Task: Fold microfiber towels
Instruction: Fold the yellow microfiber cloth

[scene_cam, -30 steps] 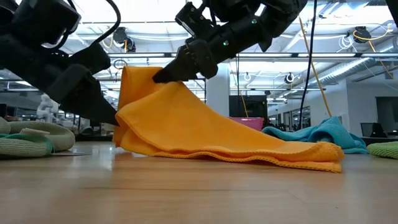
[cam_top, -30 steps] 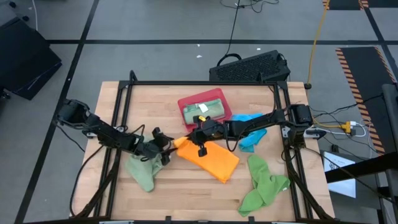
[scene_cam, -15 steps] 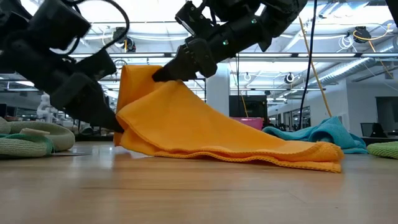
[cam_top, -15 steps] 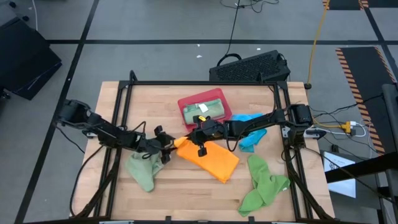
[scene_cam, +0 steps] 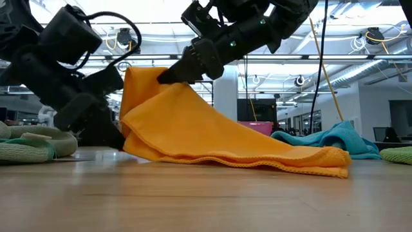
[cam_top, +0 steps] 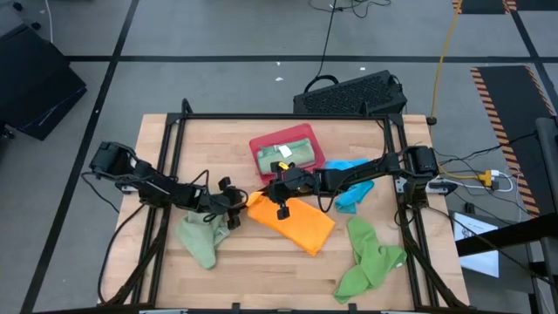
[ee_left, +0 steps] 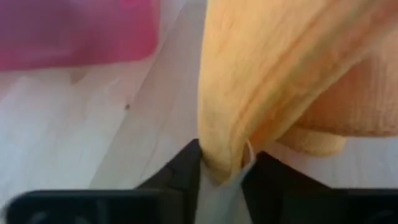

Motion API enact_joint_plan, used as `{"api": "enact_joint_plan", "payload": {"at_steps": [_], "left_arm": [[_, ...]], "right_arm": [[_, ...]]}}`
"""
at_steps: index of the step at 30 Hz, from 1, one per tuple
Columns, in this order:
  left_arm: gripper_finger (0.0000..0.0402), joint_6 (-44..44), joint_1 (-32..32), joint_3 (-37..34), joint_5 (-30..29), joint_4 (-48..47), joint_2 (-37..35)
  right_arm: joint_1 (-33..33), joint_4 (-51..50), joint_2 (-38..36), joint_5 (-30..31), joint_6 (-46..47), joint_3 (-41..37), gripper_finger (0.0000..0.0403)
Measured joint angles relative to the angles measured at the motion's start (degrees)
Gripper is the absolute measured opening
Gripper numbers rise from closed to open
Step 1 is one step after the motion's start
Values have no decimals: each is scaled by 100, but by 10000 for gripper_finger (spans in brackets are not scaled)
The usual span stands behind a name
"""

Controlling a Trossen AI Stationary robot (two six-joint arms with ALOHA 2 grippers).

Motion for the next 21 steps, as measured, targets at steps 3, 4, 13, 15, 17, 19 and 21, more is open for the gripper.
{"api": "enact_joint_plan", "payload": {"at_steps": [3, 4, 13, 15, 17, 19, 21], "left_arm": [[36, -60, -51, -2, 0, 53, -6], [19, -65, -60, -2, 12, 54, -22], [6, -640, -411, 0, -7, -42, -172], [6, -943, -530, 0, -5, -230, -289], [5, -1256, -690, 0, -5, -395, -496], [5, -1567, -887, 21, -5, -598, -708], [5, -1737, -1119, 99, -5, -953, -983]], "right_arm": [[-2, 2, 0, 0, 0, 0, 4], [-2, 0, 0, 0, 0, 0, 4], [-2, -370, 0, 0, 193, 0, 4], [-2, -522, 0, -2, 316, 0, 4], [16, -659, 0, -12, 435, 0, 4], [58, -751, 1, -15, 573, 0, 4], [113, -756, 2, -23, 691, 0, 4]]}}
